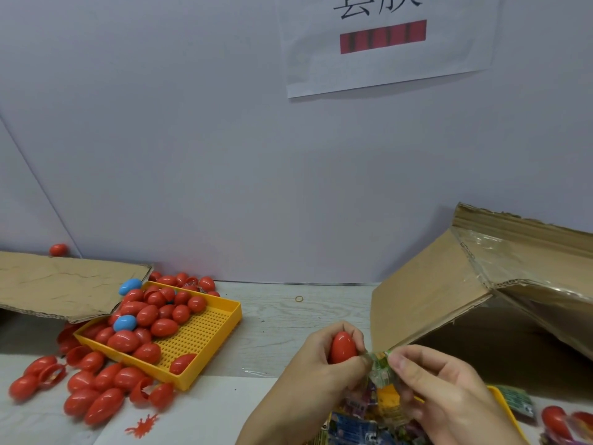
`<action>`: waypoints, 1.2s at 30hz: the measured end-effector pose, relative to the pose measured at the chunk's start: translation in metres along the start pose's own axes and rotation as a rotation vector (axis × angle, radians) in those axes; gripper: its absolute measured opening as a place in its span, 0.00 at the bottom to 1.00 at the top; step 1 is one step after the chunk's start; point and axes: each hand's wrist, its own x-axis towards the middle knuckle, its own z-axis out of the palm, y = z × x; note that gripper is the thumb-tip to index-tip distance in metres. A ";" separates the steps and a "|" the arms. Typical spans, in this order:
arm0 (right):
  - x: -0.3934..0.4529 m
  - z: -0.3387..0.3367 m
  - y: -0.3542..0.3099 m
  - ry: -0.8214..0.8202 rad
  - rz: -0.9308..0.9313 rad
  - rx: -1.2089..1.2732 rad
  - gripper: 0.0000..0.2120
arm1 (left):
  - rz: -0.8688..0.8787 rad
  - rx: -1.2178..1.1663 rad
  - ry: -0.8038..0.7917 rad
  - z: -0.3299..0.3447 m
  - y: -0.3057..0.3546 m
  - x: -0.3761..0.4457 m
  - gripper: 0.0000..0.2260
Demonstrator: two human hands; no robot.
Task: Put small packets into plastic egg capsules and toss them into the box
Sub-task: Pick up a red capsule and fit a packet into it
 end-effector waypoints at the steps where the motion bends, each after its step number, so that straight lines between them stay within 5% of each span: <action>1: 0.001 0.000 0.000 0.024 -0.023 0.030 0.04 | -0.008 -0.035 0.015 0.000 0.000 0.000 0.07; 7: 0.005 -0.003 0.002 0.110 -0.072 0.165 0.02 | -0.090 -0.511 0.181 0.003 0.004 0.005 0.07; 14: 0.006 -0.006 0.003 0.130 -0.070 0.189 0.03 | 0.129 0.200 0.441 0.000 -0.005 0.007 0.12; 19: 0.005 -0.004 0.001 0.133 -0.055 0.211 0.03 | 0.195 0.290 0.614 0.001 -0.005 0.009 0.17; 26: 0.004 -0.004 0.000 0.137 -0.047 0.198 0.03 | 0.230 0.227 0.660 0.000 -0.003 0.009 0.21; 30: 0.004 -0.004 0.000 0.137 -0.052 0.191 0.03 | 0.202 0.086 0.644 0.000 -0.002 0.010 0.18; 36: 0.005 -0.002 0.001 0.152 -0.068 0.184 0.04 | 0.095 -0.565 0.478 -0.002 0.006 0.009 0.15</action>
